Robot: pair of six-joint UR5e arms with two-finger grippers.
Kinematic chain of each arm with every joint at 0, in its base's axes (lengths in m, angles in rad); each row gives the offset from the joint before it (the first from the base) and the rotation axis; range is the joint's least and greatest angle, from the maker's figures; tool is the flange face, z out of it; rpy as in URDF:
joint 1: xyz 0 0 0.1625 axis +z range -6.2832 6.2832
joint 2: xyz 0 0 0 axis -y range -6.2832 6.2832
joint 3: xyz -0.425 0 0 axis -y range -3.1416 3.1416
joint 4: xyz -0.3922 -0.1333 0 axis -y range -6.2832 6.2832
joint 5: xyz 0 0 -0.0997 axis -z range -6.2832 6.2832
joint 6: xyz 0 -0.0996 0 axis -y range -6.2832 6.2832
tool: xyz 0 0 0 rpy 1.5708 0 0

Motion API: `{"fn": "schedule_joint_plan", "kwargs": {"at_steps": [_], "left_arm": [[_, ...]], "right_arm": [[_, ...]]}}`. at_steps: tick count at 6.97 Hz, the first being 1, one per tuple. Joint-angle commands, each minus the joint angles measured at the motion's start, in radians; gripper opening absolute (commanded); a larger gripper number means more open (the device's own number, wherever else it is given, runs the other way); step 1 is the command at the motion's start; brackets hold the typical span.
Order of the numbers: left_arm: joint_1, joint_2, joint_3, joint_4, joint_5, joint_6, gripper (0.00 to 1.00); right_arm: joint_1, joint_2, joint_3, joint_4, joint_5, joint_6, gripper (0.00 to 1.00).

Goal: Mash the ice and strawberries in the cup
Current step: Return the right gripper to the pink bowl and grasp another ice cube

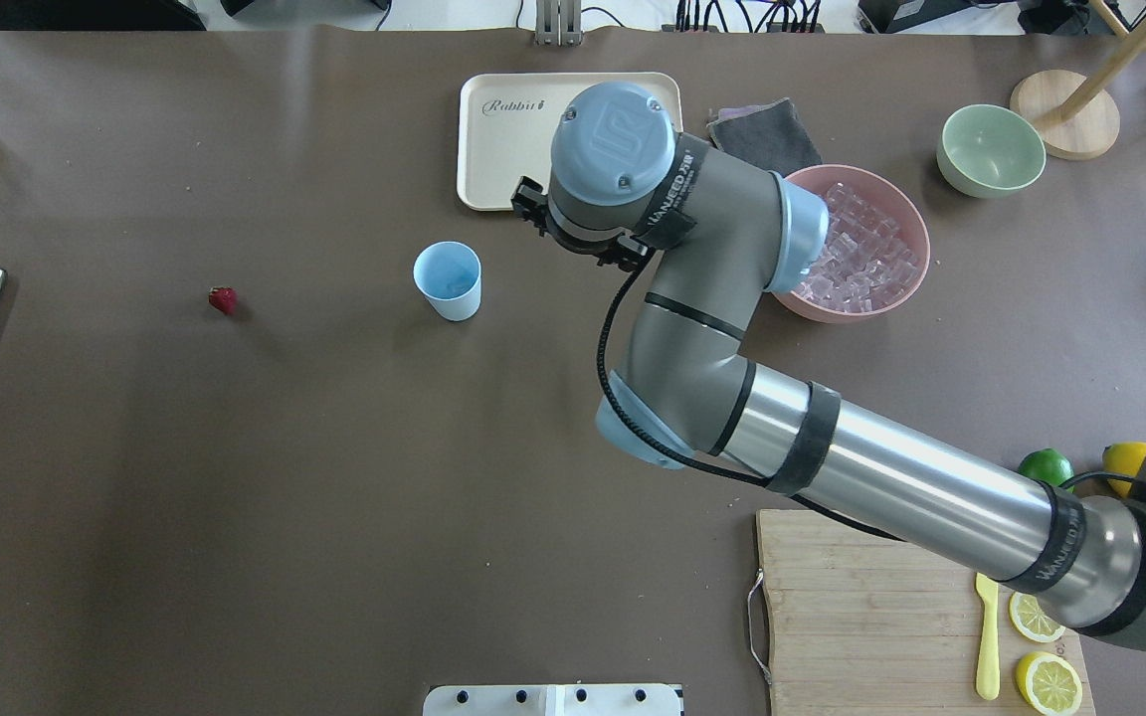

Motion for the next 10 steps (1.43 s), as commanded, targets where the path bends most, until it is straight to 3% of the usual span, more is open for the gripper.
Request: {"fn": "schedule_joint_plan", "kwargs": {"at_steps": [1, 3, 6, 10], "left_arm": [[-0.001, 0.002, 0.001, 0.0, 0.0, 0.0, 0.99], [-0.001, 0.0, -0.001, -0.002, 0.0, 0.0, 0.99], [-0.005, 0.028, -0.035, 0.0, 0.0, 0.0, 0.99], [-0.005, 0.028, -0.036, 0.0, 0.0, 0.0, 0.99]], "right_arm": [[0.106, -0.224, 0.222, -0.133, 0.063, -0.135, 0.7], [0.152, -0.312, 0.238, -0.148, 0.055, -0.179, 0.65], [0.111, -0.312, 0.153, -0.149, -0.021, -0.171, 0.61], [0.082, -0.311, 0.143, -0.149, -0.023, -0.168, 0.59]]}}
